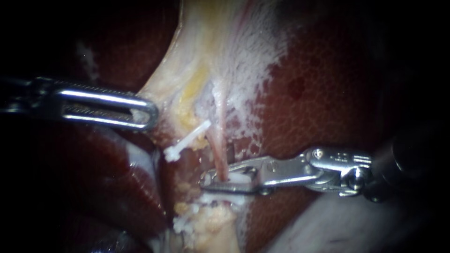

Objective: Clipping second clip right tube

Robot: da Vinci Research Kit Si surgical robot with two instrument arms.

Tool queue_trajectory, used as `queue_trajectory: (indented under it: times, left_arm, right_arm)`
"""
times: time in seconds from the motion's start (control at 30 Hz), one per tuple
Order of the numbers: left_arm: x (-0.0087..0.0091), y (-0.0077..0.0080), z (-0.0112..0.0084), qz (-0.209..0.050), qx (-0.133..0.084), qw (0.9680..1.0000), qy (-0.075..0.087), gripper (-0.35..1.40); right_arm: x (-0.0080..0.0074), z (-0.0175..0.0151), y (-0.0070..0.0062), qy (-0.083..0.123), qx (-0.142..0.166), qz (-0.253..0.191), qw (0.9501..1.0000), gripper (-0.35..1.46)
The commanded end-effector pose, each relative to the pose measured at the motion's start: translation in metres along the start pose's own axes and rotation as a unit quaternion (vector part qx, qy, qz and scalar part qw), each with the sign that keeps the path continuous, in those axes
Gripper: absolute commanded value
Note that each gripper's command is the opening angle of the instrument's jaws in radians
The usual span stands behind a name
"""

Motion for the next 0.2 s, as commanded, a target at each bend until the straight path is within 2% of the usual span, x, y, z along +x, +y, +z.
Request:
queue_trajectory:
  times: [0.03, 0.2]
  left_arm:
    - [0.0000, 0.0000, 0.0000, 0.000, 0.000, 1.0000, 0.000, -0.35]
    - [0.0000, 0.0001, 0.0001, 0.000, 0.000, 1.0000, 0.000, -0.35]
  right_arm:
    - [0.0000, 0.0000, 0.0000, 0.000, 0.000, 0.000, 1.0000, -0.35]
    - [-0.0001, -0.0001, 0.0000, 0.000, 0.000, 0.003, 1.0000, -0.35]
